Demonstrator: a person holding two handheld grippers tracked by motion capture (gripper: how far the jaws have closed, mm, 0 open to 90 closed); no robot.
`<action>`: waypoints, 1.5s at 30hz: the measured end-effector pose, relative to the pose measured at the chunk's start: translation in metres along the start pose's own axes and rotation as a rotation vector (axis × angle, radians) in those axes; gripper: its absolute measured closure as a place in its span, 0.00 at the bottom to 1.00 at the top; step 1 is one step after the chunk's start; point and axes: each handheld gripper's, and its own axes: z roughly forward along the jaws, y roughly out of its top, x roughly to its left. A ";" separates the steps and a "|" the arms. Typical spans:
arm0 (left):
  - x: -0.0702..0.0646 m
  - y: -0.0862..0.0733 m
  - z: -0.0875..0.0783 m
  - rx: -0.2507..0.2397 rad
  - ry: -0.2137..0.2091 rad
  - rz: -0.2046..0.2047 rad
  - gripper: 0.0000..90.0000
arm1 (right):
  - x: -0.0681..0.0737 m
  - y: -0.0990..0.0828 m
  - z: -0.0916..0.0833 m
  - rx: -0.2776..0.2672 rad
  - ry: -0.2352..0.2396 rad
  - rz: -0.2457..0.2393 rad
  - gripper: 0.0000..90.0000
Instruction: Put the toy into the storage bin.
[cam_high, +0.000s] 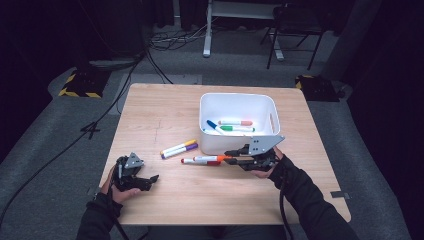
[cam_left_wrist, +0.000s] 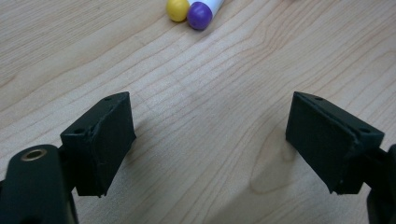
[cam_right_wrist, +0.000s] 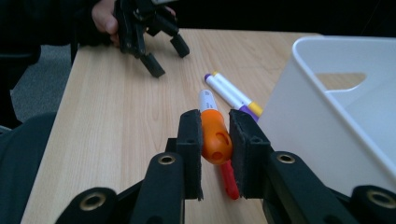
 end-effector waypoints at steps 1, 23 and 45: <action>0.000 0.000 0.000 0.000 0.000 0.000 0.17 | 0.000 0.003 -0.004 -0.008 -0.002 0.001 0.84; 0.000 0.000 0.000 -0.002 0.000 -0.003 0.17 | -0.044 0.026 -0.093 -0.165 -0.158 0.033 0.84; 0.000 0.000 0.000 -0.002 0.001 -0.004 0.17 | -0.078 -0.018 -0.087 0.005 -0.228 0.208 0.84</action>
